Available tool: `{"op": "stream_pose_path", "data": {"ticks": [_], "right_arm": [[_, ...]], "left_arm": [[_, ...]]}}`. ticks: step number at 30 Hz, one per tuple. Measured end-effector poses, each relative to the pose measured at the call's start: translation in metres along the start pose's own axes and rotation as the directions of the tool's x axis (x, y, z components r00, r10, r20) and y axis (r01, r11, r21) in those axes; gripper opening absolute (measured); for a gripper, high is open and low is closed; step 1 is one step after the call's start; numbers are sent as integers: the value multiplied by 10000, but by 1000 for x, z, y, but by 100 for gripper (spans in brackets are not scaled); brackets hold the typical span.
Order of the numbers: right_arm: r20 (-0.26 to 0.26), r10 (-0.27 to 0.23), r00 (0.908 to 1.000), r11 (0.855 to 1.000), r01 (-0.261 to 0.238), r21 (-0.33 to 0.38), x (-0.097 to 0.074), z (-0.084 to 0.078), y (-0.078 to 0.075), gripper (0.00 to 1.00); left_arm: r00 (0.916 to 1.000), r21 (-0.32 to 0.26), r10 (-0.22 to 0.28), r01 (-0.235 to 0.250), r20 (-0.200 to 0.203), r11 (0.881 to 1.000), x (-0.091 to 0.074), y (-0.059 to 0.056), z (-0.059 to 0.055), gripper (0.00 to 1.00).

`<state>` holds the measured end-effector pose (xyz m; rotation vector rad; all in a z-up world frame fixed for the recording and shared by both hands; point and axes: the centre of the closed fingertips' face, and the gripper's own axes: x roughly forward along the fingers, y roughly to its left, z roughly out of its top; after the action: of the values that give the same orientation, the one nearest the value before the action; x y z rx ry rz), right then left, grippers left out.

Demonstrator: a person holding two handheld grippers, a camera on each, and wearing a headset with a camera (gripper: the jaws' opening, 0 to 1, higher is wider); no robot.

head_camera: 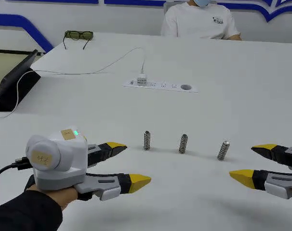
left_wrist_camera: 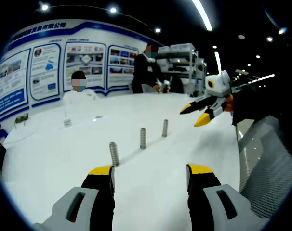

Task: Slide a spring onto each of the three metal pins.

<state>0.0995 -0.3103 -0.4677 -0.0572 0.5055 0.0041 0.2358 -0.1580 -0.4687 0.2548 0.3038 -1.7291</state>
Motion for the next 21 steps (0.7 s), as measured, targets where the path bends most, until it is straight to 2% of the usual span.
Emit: {"op": "stream_pose_path", "data": {"ticks": [17,21], "right_arm": [[801,269,9964,9995,-280,118,1,-4,1,68],[846,355,9958,9992,-367,126,2,-5,3,69]], "left_arm": [[10000,-157,97,-97,-19,9998,-1,4,-5,62],[9999,-174,118,-119,-24,9998,-1,4,-6,63]]}}
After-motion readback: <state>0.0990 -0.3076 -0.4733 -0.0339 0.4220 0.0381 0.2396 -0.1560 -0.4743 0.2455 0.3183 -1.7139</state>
